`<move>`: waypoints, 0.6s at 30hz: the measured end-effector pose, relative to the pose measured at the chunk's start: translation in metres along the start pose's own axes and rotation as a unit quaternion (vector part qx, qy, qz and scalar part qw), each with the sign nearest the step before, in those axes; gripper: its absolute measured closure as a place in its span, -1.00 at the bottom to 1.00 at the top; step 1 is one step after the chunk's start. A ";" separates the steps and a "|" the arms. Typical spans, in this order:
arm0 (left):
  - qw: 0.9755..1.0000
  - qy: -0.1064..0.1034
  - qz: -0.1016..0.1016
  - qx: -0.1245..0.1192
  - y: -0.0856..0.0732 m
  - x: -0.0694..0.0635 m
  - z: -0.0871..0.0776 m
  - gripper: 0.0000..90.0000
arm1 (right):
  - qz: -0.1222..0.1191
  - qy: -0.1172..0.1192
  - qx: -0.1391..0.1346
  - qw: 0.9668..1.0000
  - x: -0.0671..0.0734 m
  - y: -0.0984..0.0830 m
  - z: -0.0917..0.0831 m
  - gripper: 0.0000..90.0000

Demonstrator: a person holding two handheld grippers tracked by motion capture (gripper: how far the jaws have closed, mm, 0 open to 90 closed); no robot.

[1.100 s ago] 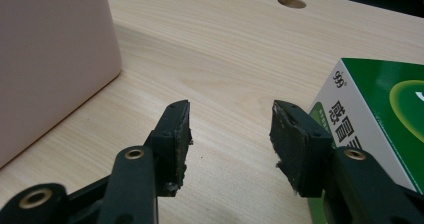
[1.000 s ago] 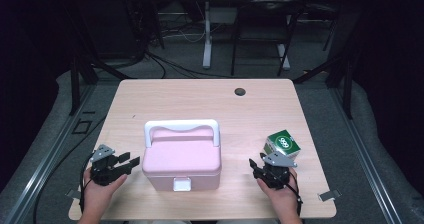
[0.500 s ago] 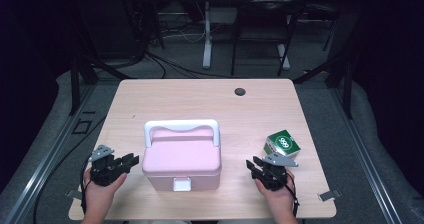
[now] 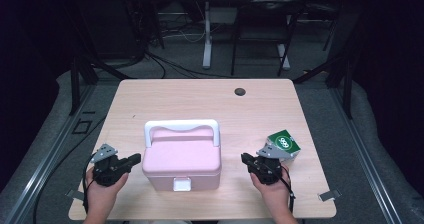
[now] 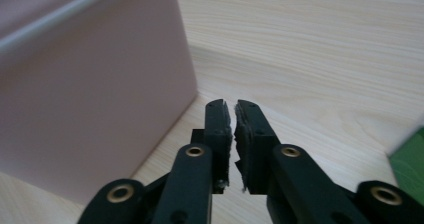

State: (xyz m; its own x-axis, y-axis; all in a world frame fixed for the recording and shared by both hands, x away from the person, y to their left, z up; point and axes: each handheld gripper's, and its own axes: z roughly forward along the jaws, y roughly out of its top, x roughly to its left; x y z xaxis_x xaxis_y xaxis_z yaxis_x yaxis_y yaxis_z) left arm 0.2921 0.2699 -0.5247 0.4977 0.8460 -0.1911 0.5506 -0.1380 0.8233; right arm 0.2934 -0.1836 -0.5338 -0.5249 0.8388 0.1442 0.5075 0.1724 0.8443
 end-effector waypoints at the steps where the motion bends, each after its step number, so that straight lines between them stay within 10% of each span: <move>1: 1.000 -0.003 0.004 0.003 0.000 -0.002 0.002 0.98 | 0.000 -0.002 -0.003 1.000 0.005 0.004 0.003 0.90; 18: 0.999 -0.024 0.017 0.025 -0.002 -0.015 0.012 1.00 | -0.023 0.025 -0.003 0.999 0.033 0.001 0.023 1.00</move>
State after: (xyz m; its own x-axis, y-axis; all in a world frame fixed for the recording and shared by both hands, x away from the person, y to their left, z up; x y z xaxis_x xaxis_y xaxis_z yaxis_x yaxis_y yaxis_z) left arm 0.2918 0.2509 -0.5301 0.5479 0.8149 -0.1890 0.5643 -0.1934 0.8026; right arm 0.2927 -0.1440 -0.5406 -0.5814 0.8029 0.1314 0.4787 0.2070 0.8532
